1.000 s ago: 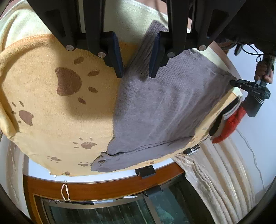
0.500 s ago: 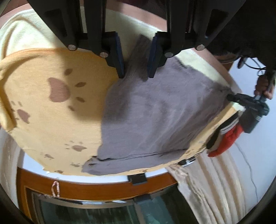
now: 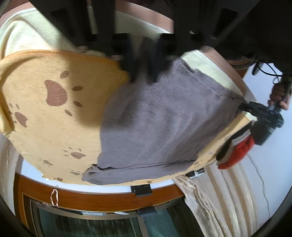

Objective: Fold clothes

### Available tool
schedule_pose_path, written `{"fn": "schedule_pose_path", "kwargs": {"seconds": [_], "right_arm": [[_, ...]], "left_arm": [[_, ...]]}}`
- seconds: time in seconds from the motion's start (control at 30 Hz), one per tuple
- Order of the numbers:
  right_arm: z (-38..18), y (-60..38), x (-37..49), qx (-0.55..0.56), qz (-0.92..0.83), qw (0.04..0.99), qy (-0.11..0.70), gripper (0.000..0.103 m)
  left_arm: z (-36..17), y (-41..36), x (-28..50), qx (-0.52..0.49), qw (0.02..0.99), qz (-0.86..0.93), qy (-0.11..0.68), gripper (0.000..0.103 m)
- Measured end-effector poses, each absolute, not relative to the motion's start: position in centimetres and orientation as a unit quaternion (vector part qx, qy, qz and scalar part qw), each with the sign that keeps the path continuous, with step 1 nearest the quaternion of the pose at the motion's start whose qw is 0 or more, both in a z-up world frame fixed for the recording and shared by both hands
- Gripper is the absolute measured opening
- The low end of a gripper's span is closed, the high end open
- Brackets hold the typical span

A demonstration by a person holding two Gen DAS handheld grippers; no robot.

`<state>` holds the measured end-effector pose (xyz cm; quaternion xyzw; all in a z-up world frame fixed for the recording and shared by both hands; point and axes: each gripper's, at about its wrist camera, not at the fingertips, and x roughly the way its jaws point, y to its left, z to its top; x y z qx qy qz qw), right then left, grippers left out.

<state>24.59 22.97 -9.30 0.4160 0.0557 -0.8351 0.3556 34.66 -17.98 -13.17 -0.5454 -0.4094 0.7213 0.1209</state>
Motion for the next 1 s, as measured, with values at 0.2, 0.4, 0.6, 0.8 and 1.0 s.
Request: {"fn": "schedule_pose_path", "kwargs": {"seconds": [0.2,0.4,0.6,0.8,1.0], "right_arm": [[-7.7,23.4,24.4,0.398,-0.839,0.37,0.023,0.007],[-5.1,23.6,24.0,0.371,-0.844,0.388,-0.008,0.007],[-2.2,22.8,22.4,0.338,-0.85,0.404,-0.022,0.007],[0.1,21.1,20.3,0.319,-0.856,0.407,-0.01,0.007],[2.4,19.5,16.6,0.302,-0.864,0.403,-0.007,0.007]], "left_arm": [[-11.7,-17.9,34.9,-0.523,0.12,0.737,-0.41,0.006],[-7.9,-18.6,34.9,-0.469,0.137,0.772,-0.406,0.006],[-5.6,-20.2,33.9,-0.427,0.143,0.794,-0.408,0.006],[-3.8,-21.7,32.2,-0.398,0.148,0.808,-0.409,0.006],[-1.6,-23.1,28.8,-0.368,0.148,0.827,-0.399,0.006]]}}
